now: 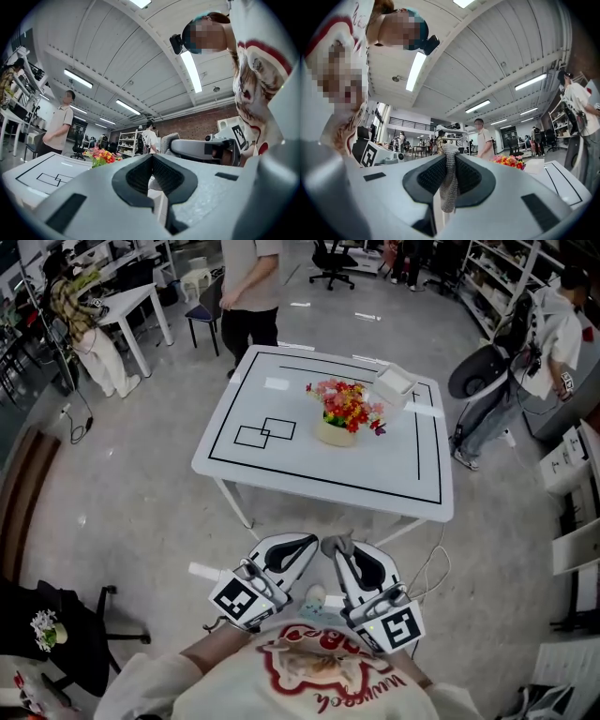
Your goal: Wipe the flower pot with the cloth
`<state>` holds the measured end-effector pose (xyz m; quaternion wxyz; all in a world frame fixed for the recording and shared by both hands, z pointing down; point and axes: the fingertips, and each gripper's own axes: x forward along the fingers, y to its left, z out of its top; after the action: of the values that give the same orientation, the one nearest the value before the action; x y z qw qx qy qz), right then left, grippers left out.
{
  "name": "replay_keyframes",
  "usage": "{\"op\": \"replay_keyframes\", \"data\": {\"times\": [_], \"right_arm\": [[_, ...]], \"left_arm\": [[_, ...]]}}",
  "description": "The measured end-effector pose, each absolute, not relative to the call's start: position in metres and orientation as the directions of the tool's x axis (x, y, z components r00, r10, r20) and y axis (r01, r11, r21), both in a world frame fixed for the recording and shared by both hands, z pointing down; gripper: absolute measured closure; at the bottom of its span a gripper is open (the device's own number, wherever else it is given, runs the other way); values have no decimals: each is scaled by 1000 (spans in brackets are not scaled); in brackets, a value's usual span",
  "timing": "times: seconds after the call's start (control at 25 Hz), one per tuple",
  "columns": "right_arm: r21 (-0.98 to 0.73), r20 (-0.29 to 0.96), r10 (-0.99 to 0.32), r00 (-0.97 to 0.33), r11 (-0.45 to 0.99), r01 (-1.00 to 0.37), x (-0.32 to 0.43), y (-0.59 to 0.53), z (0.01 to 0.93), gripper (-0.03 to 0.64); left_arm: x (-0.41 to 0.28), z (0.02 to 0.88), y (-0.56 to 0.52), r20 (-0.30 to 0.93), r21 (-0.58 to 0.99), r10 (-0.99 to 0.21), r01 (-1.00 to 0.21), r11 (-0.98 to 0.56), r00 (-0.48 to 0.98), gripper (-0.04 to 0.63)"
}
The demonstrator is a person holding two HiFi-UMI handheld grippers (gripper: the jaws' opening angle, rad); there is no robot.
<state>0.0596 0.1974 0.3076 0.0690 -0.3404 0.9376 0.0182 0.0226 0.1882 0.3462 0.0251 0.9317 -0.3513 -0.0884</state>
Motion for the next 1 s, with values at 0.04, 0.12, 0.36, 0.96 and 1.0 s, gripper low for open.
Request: {"op": "replay_keyframes", "data": {"times": [0.04,0.12,0.36,0.96,1.0], "right_arm": [[-10,-157,-632,-759,769,-639,63,188,305,573],[-12,-178,-628,-758,771,-637,69,170,301,572],[-49,-123,-630,-767,775,-630,90,131,314,572],[-48,-115,-608,-785,793,-607,114,95,329,572],[-50,-109,-608,-786,793,-607,114,95,330,572]], "left_arm": [[26,347,180,-147,109,-662,-653,-750,735,592],[31,347,163,-150,107,-666,-658,-745,730,592],[49,346,120,-157,109,-683,-674,-730,714,592],[69,364,94,-120,131,-717,-705,-697,686,592],[70,364,94,-121,132,-718,-706,-696,685,592]]}}
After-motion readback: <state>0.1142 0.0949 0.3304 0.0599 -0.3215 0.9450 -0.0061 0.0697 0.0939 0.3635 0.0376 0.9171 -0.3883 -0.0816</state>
